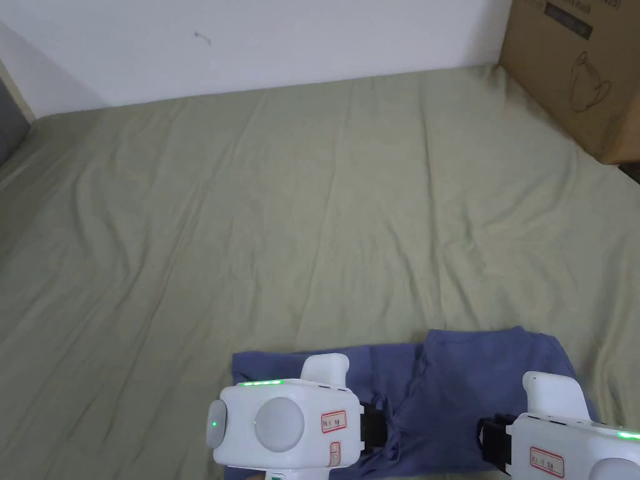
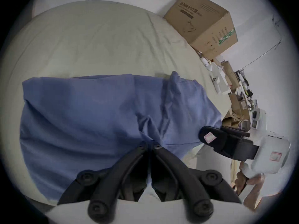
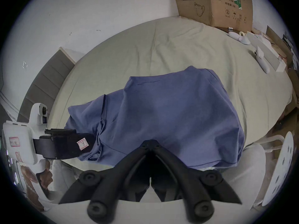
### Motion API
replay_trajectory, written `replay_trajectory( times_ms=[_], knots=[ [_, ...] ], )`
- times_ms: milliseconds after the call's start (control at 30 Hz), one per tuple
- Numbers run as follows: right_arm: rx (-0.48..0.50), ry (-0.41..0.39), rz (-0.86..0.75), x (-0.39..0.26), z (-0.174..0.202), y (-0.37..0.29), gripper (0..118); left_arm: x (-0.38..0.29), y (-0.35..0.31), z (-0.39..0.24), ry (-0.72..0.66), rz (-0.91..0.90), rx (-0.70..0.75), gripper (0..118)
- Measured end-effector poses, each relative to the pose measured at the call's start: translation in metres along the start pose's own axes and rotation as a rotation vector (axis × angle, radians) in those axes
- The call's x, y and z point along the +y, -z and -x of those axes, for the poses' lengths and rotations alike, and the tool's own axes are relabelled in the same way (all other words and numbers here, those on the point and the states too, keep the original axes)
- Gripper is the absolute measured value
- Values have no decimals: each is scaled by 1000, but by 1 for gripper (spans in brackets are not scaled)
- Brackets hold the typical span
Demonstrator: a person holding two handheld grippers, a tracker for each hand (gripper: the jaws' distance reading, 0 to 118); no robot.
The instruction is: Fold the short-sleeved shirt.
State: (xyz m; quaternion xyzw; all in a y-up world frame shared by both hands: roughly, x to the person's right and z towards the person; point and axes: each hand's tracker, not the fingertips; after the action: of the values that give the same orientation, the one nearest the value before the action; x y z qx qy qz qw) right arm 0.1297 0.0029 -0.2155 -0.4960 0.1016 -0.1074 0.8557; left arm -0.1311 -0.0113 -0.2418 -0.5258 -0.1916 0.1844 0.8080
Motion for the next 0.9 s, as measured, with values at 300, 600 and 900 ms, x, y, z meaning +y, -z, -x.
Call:
replay_trajectory(
  times_ms=[300,600,900],
  knots=[
    [-12,-4,-6,-1,10,-11,0,9,-61,44,-115,-127,-149,3],
    [-2,-67,18,-3,34,-1,0,-12,-143,173,-440,-320,-41,12],
    [9,-120,48,-8,49,3,0,-29,-69,179,-473,-141,-165,112]
  ],
)
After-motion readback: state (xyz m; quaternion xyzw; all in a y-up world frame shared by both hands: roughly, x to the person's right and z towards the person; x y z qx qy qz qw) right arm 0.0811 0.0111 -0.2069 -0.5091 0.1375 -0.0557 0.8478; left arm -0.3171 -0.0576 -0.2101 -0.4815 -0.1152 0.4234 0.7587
